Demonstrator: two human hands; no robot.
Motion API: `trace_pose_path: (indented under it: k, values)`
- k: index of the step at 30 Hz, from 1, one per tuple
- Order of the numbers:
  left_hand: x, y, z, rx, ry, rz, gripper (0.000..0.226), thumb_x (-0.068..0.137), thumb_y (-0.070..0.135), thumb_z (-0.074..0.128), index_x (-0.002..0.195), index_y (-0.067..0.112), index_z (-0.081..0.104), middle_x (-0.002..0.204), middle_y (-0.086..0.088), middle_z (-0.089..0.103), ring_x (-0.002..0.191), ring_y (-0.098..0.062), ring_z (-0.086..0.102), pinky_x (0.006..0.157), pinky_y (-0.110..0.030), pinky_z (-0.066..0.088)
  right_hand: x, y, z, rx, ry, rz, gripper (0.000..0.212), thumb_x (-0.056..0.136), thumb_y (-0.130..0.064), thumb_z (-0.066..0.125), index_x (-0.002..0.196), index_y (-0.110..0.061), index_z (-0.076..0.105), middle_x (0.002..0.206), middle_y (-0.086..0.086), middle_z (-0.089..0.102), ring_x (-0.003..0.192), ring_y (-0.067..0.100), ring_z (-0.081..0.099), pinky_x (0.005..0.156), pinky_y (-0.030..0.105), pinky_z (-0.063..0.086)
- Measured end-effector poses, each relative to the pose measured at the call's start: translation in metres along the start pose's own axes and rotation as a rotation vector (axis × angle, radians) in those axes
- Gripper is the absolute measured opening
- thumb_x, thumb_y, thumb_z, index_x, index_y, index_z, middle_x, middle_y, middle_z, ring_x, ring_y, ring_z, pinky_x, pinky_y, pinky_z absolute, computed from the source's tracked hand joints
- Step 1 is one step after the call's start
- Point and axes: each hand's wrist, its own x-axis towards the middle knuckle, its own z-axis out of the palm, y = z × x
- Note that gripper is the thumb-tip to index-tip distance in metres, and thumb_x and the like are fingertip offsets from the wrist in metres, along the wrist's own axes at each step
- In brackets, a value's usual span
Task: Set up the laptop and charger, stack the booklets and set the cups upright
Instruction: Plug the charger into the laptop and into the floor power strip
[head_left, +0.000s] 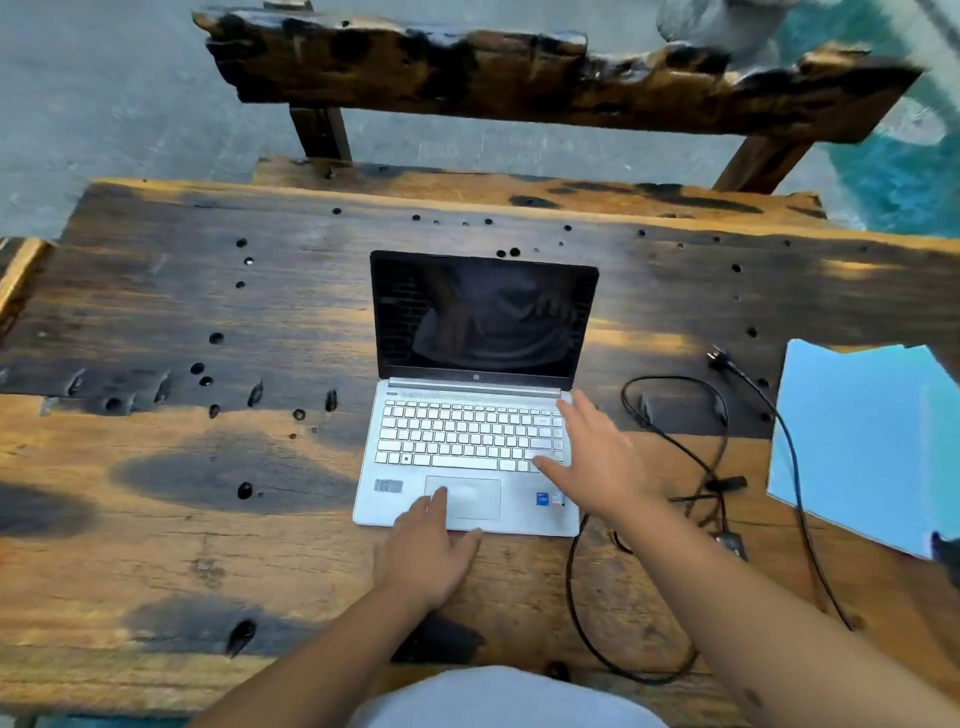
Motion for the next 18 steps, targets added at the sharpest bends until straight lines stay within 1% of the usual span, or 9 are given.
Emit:
trace_pose_path:
  k: [1,3,5,7,8,10,12,15,18]
  values:
    - [-0.002,0.005,-0.003,0.040,0.023,0.045,0.081,0.085,0.072,0.036,0.153,0.034,0.015,0.160,0.002,0.025,0.145,-0.022,0.027,0.107,-0.048,0.039,-0.015,0.007,0.002,0.016,-0.001,0.023,0.085,0.083,-0.064,0.058,0.151,-0.029,0.022,0.165,0.001,0.015,0.146,0.023,0.027,0.110,0.046,0.035]
    - [-0.004,0.015,-0.007,0.106,0.047,0.133,0.083,0.083,0.076,0.034,0.153,0.044,0.002,0.165,-0.001,0.010,0.149,-0.024,0.016,0.109,-0.050,0.037,-0.041,0.020,0.006,0.042,-0.007,0.059,0.088,0.080,-0.067,0.055,0.151,-0.034,0.016,0.165,0.002,0.011,0.149,0.023,0.022,0.112,0.047,0.031]
    - [-0.007,0.026,-0.008,0.191,0.070,0.227,0.084,0.079,0.080,0.027,0.148,0.051,-0.012,0.166,-0.002,0.000,0.151,-0.025,0.008,0.111,-0.053,0.033,-0.063,0.032,0.008,0.026,-0.024,0.091,0.095,0.078,-0.073,0.049,0.153,-0.034,0.007,0.166,0.004,0.007,0.152,0.022,0.011,0.117,0.048,0.020]
    - [-0.012,0.039,-0.010,0.269,0.103,0.296,0.085,0.076,0.083,0.020,0.143,0.054,-0.023,0.166,0.000,-0.009,0.152,-0.025,-0.003,0.114,-0.058,0.022,-0.079,0.042,0.010,0.000,-0.037,0.132,0.101,0.075,-0.079,0.042,0.155,-0.031,0.003,0.166,0.002,-0.001,0.152,0.020,0.000,0.119,0.048,0.009]
    - [-0.013,0.045,-0.010,0.302,0.119,0.323,0.086,0.075,0.084,0.018,0.141,0.054,-0.027,0.165,0.000,-0.013,0.152,-0.025,-0.008,0.114,-0.059,0.017,-0.085,0.046,0.010,-0.001,-0.037,0.146,0.103,0.073,-0.081,0.040,0.155,-0.031,0.003,0.166,0.002,-0.004,0.152,0.019,-0.004,0.120,0.047,0.006]
    - [-0.016,0.056,-0.008,0.368,0.152,0.367,0.087,0.074,0.086,0.015,0.142,0.051,-0.028,0.164,0.000,-0.017,0.151,-0.025,-0.015,0.116,-0.060,0.010,-0.094,0.053,0.009,0.001,-0.033,0.156,0.106,0.071,-0.083,0.037,0.155,-0.031,0.004,0.166,0.001,-0.008,0.152,0.019,-0.007,0.119,0.048,0.005]
    - [-0.017,0.066,-0.007,0.410,0.188,0.398,0.090,0.075,0.086,0.013,0.147,0.045,-0.021,0.164,-0.001,-0.018,0.150,-0.025,-0.018,0.116,-0.059,0.004,-0.100,0.058,0.007,-0.005,-0.033,0.157,0.107,0.070,-0.085,0.035,0.156,-0.030,0.004,0.165,0.001,-0.011,0.152,0.019,-0.008,0.119,0.050,0.006]
    - [-0.016,0.082,-0.004,0.434,0.208,0.412,0.093,0.075,0.087,0.012,0.152,0.041,-0.012,0.164,-0.003,-0.016,0.150,-0.025,-0.018,0.117,-0.058,0.002,-0.105,0.067,0.001,0.004,-0.037,0.161,0.105,0.071,-0.084,0.036,0.156,-0.031,0.005,0.165,0.000,-0.012,0.152,0.019,-0.010,0.119,0.050,0.006]
    - [-0.011,0.096,0.000,0.444,0.202,0.410,0.094,0.075,0.087,0.012,0.153,0.040,-0.008,0.165,-0.003,-0.015,0.150,-0.026,-0.018,0.117,-0.058,0.001,-0.102,0.077,-0.005,0.006,-0.047,0.142,0.101,0.074,-0.082,0.039,0.156,-0.032,0.007,0.166,0.001,-0.009,0.152,0.020,-0.008,0.119,0.049,0.006]
